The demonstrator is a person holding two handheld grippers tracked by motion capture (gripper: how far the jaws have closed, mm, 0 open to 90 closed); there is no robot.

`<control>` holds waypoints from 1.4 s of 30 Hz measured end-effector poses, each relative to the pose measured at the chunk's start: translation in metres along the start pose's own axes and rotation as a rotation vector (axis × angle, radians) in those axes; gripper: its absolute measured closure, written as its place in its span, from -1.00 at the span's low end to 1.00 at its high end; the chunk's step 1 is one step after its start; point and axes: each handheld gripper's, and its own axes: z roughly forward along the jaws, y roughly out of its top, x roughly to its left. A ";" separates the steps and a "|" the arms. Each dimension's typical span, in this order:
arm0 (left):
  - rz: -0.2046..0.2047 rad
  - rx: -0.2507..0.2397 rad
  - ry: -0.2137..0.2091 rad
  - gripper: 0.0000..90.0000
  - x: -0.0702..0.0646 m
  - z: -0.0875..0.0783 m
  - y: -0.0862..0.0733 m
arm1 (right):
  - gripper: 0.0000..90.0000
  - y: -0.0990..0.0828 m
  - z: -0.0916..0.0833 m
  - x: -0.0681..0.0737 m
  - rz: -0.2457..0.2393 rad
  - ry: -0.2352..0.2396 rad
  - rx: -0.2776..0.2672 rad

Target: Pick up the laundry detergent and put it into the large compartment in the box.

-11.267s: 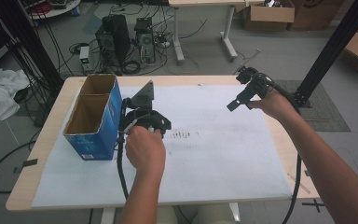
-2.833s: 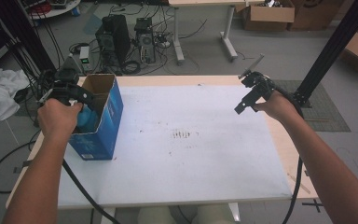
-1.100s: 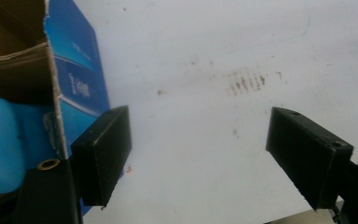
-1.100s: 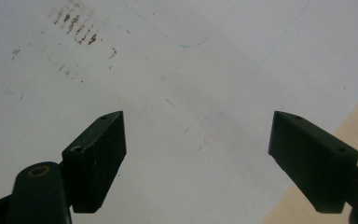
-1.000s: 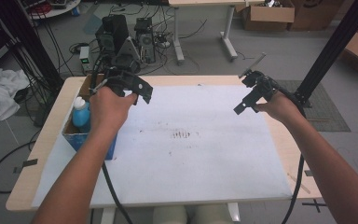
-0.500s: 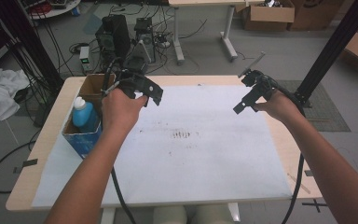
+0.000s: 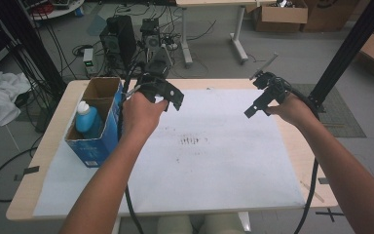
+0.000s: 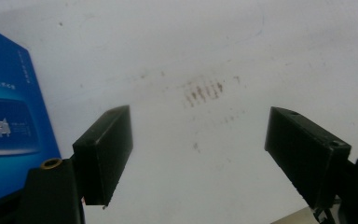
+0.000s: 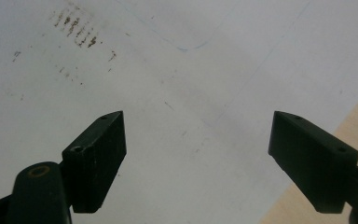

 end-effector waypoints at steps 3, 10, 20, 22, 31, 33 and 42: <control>0.009 0.014 0.000 -0.47 -0.004 0.006 0.003 | -0.58 0.001 0.001 -0.002 0.004 0.003 0.003; 0.012 0.036 -0.007 -0.47 -0.010 0.020 0.007 | -0.58 0.002 0.000 -0.007 0.007 0.000 0.007; 0.032 0.050 -0.007 -0.47 -0.026 0.034 0.011 | -0.58 0.000 -0.004 -0.007 0.008 0.001 0.001; 0.044 0.055 0.003 -0.47 -0.030 0.039 0.012 | -0.58 0.000 -0.004 -0.006 0.010 0.000 -0.001; 0.063 0.085 0.011 -0.47 -0.041 0.060 0.008 | -0.58 -0.003 -0.001 -0.006 0.011 0.007 0.002; 0.066 0.091 0.015 -0.47 -0.041 0.062 0.007 | -0.58 -0.003 0.000 -0.006 0.012 0.007 0.004; 0.060 0.091 0.010 -0.47 -0.037 0.064 0.005 | -0.58 -0.001 0.002 -0.003 0.005 0.011 0.003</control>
